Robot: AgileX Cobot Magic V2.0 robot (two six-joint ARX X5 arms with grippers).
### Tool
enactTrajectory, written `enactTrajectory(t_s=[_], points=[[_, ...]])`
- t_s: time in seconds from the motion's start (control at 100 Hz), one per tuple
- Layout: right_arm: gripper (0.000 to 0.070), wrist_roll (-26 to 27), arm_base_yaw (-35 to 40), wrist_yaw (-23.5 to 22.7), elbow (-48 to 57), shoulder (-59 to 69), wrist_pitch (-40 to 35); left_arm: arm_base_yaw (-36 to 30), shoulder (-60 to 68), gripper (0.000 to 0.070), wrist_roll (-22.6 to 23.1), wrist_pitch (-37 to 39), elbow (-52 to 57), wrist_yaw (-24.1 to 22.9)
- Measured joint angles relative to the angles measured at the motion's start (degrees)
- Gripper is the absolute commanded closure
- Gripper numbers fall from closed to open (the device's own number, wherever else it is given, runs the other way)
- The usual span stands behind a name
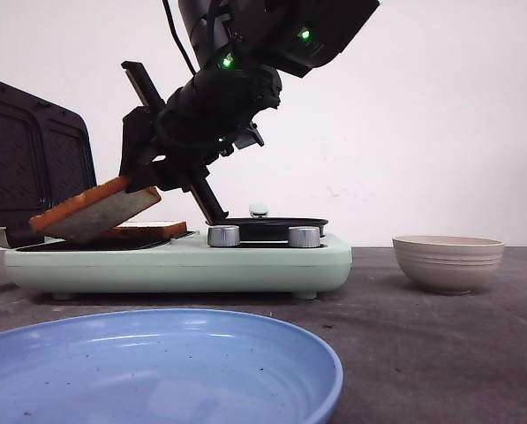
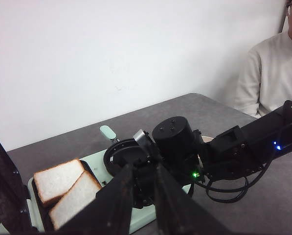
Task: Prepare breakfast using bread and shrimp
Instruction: 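Move the bread with the right gripper and lay it in the sandwich maker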
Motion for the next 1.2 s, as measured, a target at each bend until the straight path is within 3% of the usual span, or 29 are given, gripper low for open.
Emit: enactTrajectory(t_s=[0.64,0.7,0.82,0.88,1.2], points=[[0.0694,4.92,-0.02,-0.42,0.04,1.36,1.40,-0.04,0.00,0.0700,0.00,0.00,0.00,0.00],[0.0637,5.01,-0.02,-0.42,0.04,1.36,1.40,-0.04,0.00,0.0700,0.00,0.00,0.00,0.02],[0.0346,5.09,-0.15,-1.11,0.04,1.36,1.40,-0.04,0.00,0.0700,0.00,0.00,0.00,0.00],[0.0269,5.16,-0.33,-2.05,0.04,1.36,1.40,-0.04,0.00,0.0700,0.00,0.00,0.00,0.00],[0.0256,5.14,-1.01,-6.19,0.07,1.36,0.24,-0.04,0.00,0.0700,0.00,0.07,0.00,0.00]])
